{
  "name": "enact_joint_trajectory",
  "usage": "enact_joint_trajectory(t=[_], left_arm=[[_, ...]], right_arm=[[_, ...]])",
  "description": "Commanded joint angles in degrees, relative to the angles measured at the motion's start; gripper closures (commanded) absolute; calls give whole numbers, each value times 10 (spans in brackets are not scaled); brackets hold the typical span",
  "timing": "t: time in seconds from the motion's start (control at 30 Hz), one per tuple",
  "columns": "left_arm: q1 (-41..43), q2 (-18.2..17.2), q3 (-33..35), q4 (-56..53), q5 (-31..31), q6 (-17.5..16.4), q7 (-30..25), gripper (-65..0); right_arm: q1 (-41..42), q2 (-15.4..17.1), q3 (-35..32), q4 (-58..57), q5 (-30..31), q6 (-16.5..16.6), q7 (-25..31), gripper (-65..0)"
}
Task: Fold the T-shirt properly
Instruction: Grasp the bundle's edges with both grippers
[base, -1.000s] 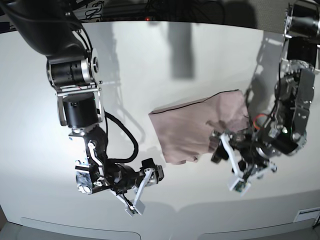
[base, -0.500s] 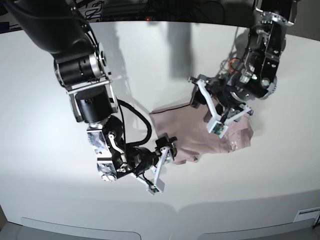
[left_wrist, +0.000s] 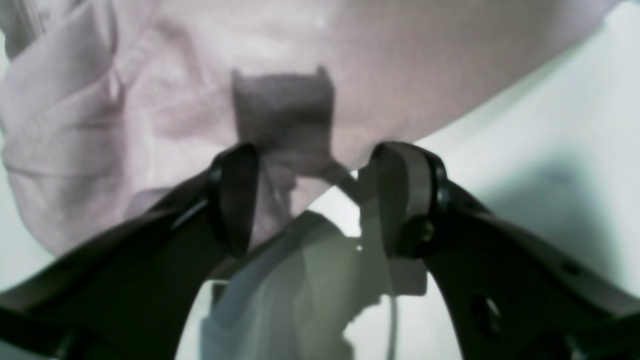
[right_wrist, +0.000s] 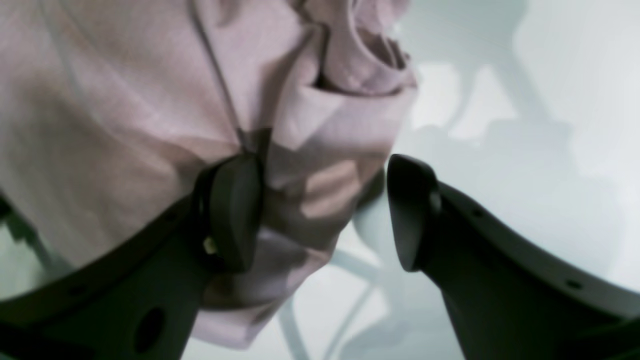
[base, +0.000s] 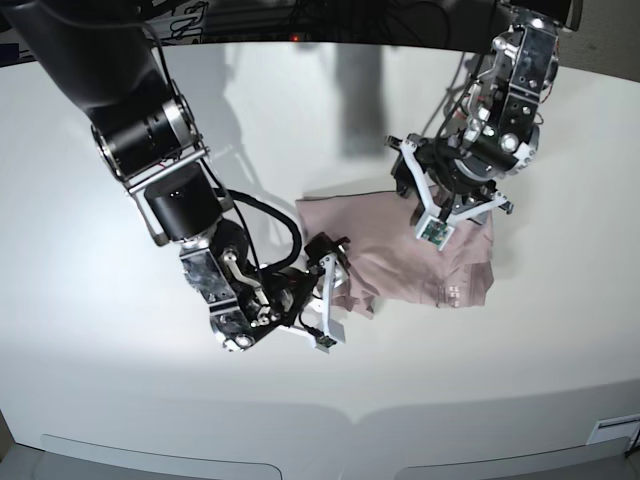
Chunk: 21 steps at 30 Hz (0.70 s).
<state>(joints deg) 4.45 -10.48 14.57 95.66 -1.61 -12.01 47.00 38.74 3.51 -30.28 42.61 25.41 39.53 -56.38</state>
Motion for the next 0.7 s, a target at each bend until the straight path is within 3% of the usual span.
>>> enact_joint_trajectory(t=[0.0, 0.37, 0.67], left_arm=[[-8, -2, -3, 5, 3, 1, -19, -369], [-53, -2, -3, -105, 27, 8, -42, -369], [-102, -2, -3, -131, 27, 14, -51, -369]], right_arm=[[17, 4, -3, 8, 12, 5, -21, -392], [17, 48, -6, 19, 152, 5, -133, -392], [15, 50, -6, 20, 261, 5, -227, -392]])
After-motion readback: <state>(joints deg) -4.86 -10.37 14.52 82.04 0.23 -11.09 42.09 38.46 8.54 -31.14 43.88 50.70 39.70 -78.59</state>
